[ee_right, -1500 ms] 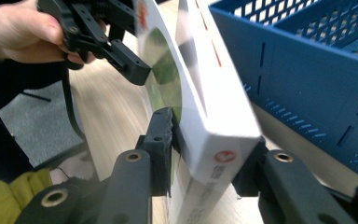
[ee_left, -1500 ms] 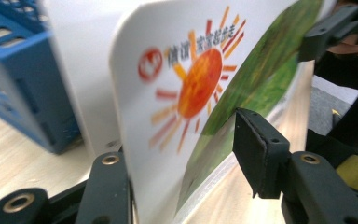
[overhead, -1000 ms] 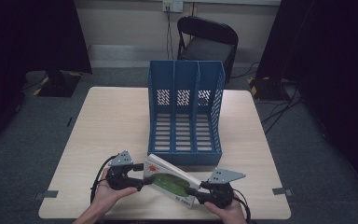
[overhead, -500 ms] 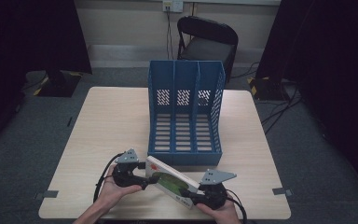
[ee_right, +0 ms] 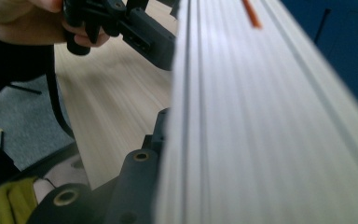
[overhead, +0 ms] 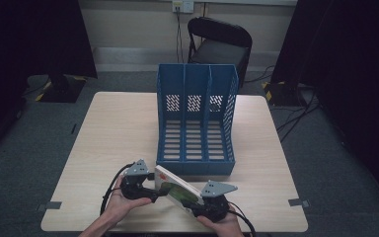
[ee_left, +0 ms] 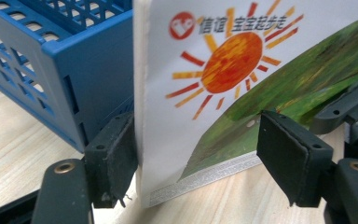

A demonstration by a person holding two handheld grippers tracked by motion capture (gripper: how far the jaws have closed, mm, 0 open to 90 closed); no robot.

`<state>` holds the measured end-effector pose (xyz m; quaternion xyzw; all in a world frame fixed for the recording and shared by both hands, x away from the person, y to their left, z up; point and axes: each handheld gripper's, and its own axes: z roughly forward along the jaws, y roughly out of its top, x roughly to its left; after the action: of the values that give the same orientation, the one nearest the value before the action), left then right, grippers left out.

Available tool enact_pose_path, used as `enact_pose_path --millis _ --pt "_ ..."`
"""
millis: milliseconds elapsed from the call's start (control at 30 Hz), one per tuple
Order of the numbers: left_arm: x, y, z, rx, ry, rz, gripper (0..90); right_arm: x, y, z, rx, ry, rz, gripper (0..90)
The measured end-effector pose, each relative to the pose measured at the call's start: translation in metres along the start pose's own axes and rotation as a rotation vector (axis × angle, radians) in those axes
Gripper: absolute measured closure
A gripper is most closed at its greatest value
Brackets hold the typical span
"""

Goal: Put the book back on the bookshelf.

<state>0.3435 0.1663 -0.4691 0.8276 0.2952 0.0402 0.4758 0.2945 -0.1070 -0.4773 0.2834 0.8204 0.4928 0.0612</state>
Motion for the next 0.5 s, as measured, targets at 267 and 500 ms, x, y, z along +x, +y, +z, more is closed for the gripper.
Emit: enact_pose_path --millis 267,500 --pt "-0.0006 0.0003 -0.0008 0.001 0.002 0.002 30.7 0.0026 0.0022 -0.0005 0.033 -0.047 -0.038 76.1" --pt "-0.0019 0.0009 0.0005 -0.004 -0.006 -0.005 32.0 0.0004 0.0017 -0.0040 0.040 -0.056 -0.085 76.2"
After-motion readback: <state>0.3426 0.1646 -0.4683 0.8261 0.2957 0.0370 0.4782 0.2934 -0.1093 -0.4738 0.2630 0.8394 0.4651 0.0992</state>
